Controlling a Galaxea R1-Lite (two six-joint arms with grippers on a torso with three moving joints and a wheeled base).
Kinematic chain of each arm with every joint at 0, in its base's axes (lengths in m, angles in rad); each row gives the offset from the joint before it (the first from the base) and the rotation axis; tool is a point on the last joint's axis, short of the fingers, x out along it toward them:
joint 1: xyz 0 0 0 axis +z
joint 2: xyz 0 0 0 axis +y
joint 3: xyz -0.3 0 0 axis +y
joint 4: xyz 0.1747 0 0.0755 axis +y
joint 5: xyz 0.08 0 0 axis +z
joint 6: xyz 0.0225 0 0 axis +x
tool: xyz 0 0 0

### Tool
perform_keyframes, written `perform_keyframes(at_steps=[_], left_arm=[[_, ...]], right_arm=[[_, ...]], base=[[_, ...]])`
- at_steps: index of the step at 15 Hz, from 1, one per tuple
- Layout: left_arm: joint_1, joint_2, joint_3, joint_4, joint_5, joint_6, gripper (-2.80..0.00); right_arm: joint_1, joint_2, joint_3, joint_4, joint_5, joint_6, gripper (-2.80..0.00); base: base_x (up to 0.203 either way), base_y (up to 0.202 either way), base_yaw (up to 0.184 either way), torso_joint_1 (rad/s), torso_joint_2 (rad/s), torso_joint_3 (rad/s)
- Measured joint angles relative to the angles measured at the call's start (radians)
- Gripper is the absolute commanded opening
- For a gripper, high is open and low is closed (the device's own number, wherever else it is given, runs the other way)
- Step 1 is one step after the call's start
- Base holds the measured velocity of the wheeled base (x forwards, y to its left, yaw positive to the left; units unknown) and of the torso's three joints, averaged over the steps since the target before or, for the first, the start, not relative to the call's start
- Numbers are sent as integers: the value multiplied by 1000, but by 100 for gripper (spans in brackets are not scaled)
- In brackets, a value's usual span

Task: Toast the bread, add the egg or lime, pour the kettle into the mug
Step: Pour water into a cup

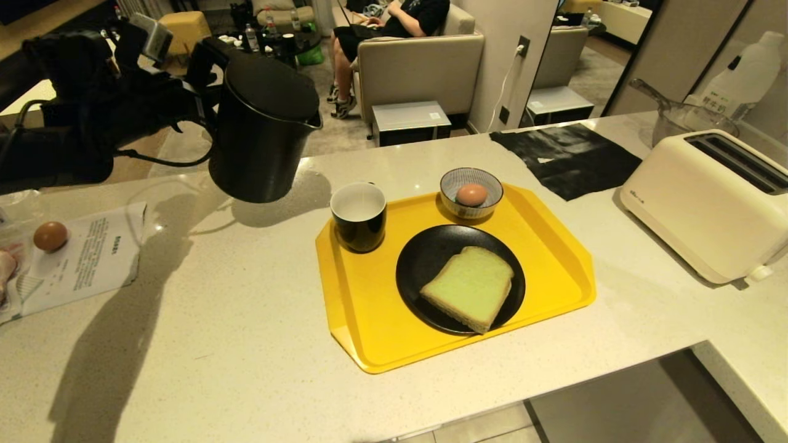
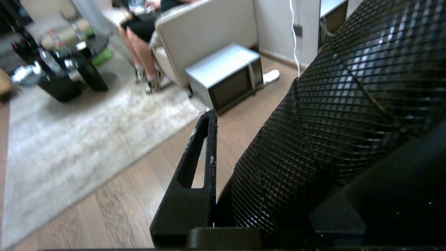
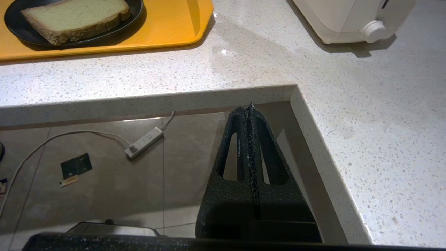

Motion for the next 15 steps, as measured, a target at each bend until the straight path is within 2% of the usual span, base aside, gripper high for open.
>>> perform_keyframes(at_steps=[3,7,15], left_arm=[[-1,-25,0,10,5,9,-280],[-17,-30,0,82,31,84,-280],[-50,-34,0,107,50,110,-280]], right_arm=[[0,0,0,0,0,0,-280],[0,0,0,0,1,1,-280],[0,0,0,1,0,0,-280]], base=[[0,0,0,0,0,0],[0,0,0,0,0,0],[0,0,0,0,0,0]])
